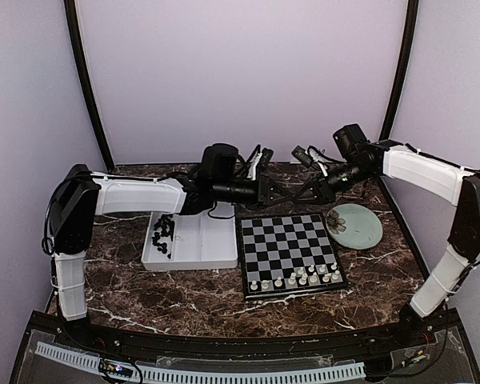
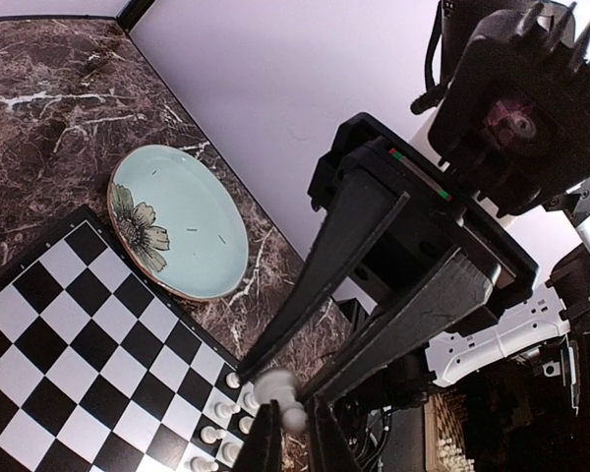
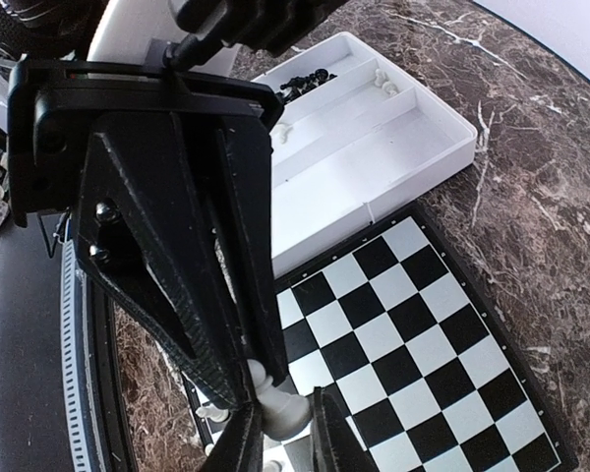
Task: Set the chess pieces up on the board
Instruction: Pass from the right arm to the left, then place the pawn on d2, then pick up the pawn from the storage box.
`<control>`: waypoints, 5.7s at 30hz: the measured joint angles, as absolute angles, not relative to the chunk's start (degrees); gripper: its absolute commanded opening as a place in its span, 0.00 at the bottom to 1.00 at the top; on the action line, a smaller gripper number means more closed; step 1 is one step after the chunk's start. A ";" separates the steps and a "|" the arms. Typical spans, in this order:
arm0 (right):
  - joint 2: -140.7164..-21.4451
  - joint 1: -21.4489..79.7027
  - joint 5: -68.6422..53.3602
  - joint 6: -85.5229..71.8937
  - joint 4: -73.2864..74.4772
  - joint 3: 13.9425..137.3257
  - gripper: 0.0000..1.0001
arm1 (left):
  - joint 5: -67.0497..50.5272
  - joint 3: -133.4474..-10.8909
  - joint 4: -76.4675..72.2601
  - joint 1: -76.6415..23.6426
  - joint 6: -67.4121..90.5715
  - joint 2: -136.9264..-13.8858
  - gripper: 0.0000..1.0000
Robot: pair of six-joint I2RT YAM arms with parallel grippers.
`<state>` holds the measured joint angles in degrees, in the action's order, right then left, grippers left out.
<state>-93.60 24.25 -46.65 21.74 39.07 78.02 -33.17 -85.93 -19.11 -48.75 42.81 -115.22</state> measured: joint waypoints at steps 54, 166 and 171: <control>-85.60 9.37 -49.87 26.87 42.85 64.77 0.55 | -15.94 -124.14 49.19 -61.36 -7.77 -137.40 0.07; -85.67 9.37 -52.31 28.21 43.70 64.23 0.54 | 20.53 -89.34 47.22 -37.39 -29.85 -121.23 0.17; -85.82 9.37 -52.45 28.21 43.75 64.23 0.54 | 20.16 -93.06 50.04 -37.10 -26.06 -123.48 0.20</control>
<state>-85.82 9.37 -52.45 28.21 43.75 64.23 20.16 -93.06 50.04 -37.10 -26.06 -123.48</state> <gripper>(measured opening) 0.539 0.172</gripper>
